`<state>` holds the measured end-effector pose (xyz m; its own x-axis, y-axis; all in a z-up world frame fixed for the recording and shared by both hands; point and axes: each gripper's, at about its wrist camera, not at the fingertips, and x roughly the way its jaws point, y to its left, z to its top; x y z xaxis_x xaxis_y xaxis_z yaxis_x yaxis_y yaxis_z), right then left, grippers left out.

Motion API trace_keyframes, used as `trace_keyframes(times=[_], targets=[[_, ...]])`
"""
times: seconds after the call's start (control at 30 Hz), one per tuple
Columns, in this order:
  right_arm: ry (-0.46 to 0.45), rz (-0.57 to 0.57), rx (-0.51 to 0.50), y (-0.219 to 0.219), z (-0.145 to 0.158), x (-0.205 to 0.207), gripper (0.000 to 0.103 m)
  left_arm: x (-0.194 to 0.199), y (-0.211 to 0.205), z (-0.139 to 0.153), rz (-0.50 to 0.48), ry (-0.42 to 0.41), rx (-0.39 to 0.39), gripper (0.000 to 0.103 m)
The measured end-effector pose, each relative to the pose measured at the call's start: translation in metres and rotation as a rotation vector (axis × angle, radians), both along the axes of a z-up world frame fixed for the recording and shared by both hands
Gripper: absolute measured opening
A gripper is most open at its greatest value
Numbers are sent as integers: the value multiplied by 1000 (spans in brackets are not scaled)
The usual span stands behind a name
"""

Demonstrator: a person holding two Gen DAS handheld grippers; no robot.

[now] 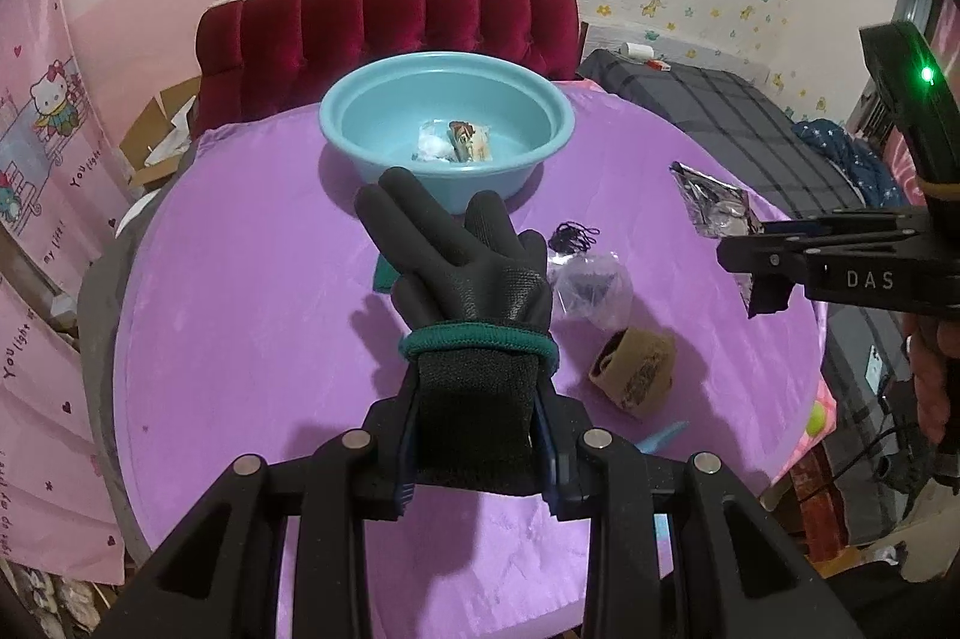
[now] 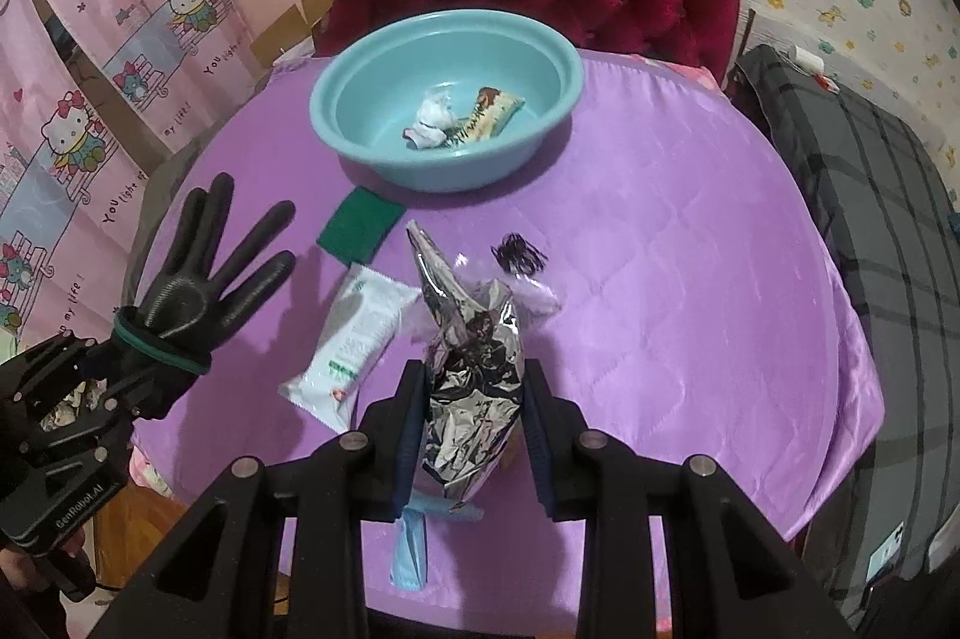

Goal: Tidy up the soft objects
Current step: 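Carry the glove and foil packet with both tools over the basin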

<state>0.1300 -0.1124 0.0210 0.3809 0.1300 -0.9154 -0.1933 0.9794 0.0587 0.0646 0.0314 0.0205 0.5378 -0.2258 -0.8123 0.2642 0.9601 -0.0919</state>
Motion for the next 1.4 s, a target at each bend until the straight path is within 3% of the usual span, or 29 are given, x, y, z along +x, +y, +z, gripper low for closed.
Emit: trace_keyframes(times=[0.73,1.4], targets=[[-2,72,31,21,13,117,33,105,-17,16,-37,-8,-9,34],[24,71,59,26,-12,223,33,205,-17,-3,-25,27,-19,34]])
